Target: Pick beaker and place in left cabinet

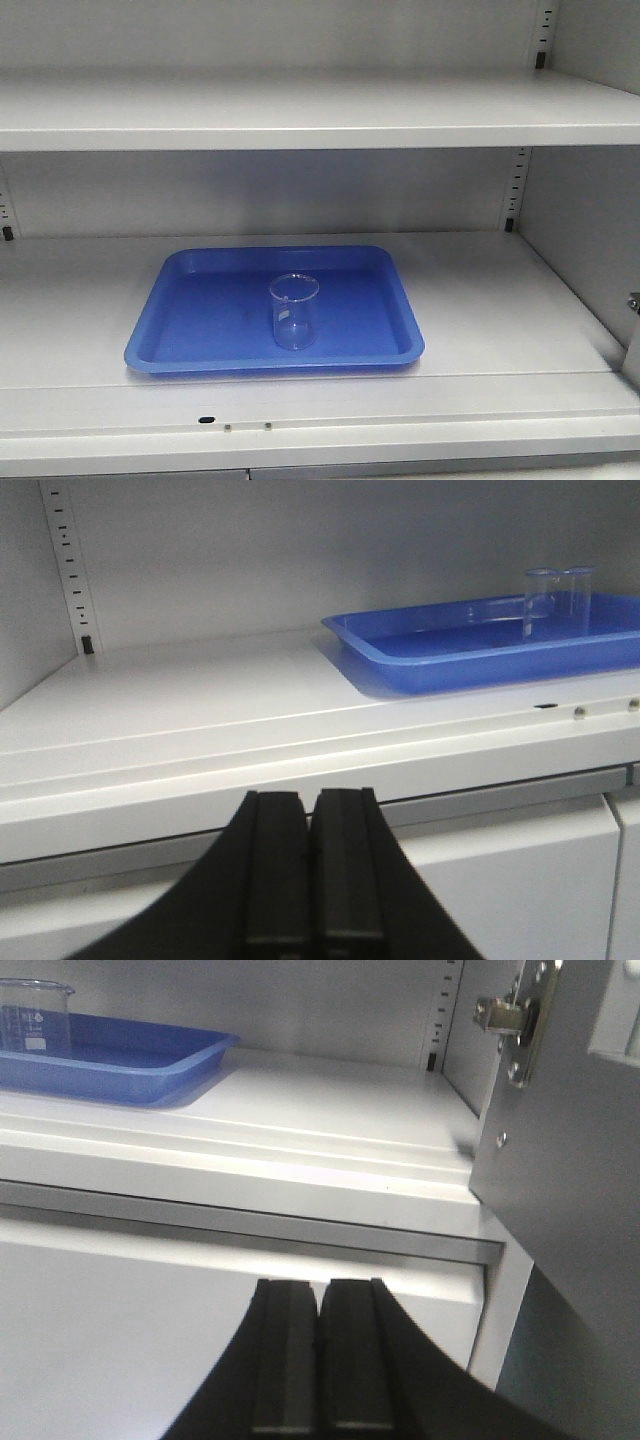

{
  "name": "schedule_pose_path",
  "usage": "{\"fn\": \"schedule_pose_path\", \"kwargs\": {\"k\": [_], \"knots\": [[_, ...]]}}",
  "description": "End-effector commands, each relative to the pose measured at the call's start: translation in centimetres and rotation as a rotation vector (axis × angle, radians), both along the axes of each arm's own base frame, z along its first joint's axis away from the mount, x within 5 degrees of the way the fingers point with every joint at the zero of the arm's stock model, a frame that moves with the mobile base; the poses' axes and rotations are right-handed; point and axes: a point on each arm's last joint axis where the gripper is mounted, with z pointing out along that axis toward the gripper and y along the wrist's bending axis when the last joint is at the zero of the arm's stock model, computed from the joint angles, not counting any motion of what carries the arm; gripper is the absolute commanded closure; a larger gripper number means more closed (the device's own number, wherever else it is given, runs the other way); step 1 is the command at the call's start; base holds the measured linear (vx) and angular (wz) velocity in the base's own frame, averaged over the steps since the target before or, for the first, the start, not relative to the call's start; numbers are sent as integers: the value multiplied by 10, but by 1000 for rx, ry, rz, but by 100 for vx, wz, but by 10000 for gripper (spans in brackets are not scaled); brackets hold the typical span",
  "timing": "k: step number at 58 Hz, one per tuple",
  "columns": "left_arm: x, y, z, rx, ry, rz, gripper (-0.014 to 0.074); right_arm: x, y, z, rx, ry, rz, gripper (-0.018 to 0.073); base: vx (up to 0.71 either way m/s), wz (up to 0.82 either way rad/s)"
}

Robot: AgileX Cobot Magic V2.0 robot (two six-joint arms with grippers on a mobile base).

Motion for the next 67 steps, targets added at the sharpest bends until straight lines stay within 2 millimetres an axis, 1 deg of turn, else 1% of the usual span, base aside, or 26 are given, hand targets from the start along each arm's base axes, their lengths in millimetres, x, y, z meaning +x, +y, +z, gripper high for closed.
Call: {"fn": "schedule_pose_path", "kwargs": {"k": [1,8,67], "knots": [[-1,0,3,-21,-84,1,595,-1,-1,6,51,-88,-9,569,0,0],[-1,0,3,-21,-84,1,595,-1,-1,4,60,-62,-10,568,0,0],[-1,0,3,-21,-84,1,595,-1,-1,4,58,-66,-10,568,0,0]]}}
